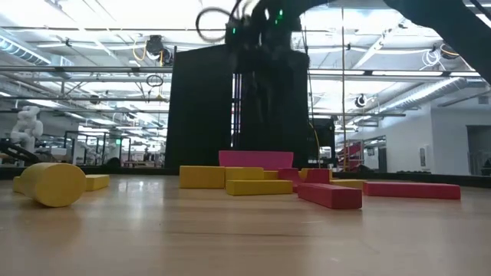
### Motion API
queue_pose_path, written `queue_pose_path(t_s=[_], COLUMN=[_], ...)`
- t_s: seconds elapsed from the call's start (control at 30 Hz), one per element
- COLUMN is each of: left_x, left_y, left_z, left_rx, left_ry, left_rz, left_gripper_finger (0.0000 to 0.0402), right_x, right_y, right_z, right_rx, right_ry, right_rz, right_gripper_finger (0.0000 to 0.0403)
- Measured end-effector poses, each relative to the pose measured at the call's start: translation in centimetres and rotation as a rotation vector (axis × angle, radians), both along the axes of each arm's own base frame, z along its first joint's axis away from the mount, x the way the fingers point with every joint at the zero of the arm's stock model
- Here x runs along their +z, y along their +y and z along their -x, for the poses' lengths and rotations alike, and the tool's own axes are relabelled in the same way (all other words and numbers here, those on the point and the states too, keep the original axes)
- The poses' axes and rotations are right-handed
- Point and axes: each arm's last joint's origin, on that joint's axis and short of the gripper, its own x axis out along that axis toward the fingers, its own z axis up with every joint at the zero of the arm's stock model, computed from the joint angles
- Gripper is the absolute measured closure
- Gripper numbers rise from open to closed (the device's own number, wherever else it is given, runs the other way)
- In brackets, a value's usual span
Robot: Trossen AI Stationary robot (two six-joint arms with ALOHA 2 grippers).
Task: Sort blocks
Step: Put the red block into the red bin
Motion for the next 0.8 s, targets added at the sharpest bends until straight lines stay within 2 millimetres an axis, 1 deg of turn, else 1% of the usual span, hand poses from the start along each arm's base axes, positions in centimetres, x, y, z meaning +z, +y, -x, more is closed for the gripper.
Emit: queue_pose_path(t_s=[0.07,0.13,0.2,0.3,0.37,0.47,0.63,0.77,0.8], left_x=[-0.1,-0.2,-0.3,-0.5,-0.5,-0.5,-0.6,-0.6,-0.6], left_y=[0.0,-0.1,-0.2,-0.3,-0.3,-0.2,-0.1,-0.1,-0.1], left_z=[0.0,-0.1,-0.2,-0.3,-0.3,-0.2,-0.1,-0.2,-0.2], left_rx=[0.000,0.000,0.000,-0.001,-0.002,-0.001,0.002,0.003,0.003], left_ry=[0.003,0.005,0.008,0.014,0.017,0.020,0.031,0.030,0.030], left_rz=[-0.002,-0.004,-0.006,-0.007,-0.010,-0.013,-0.021,-0.021,-0.020], left_gripper_finger=[0.0137,0.0137,0.0137,0.0137,0.0137,0.0137,0.0137,0.0137,0.0137], right_x=[-1.9,-3.8,-5.7,-7.6,-7.8,-7.6,-7.2,-7.6,-8.0], right_y=[0.0,-0.4,-0.8,-1.6,-2.2,-2.7,-3.0,-3.0,-3.1], right_z=[0.3,0.9,1.3,1.9,1.9,1.8,1.3,0.6,0.5], right_rx=[0.006,-0.005,-0.021,-0.043,-0.074,-0.107,-0.065,-0.029,-0.026], right_ry=[0.035,0.069,0.084,0.096,0.075,0.056,-0.002,-0.058,-0.053], right_rz=[-0.023,-0.067,-0.064,-0.046,-0.042,-0.038,-0.010,0.021,0.036], right_gripper_finger=[0.0230,0.0221,0.0210,0.0188,0.0171,0.0143,0.0102,0.0087,0.0086])
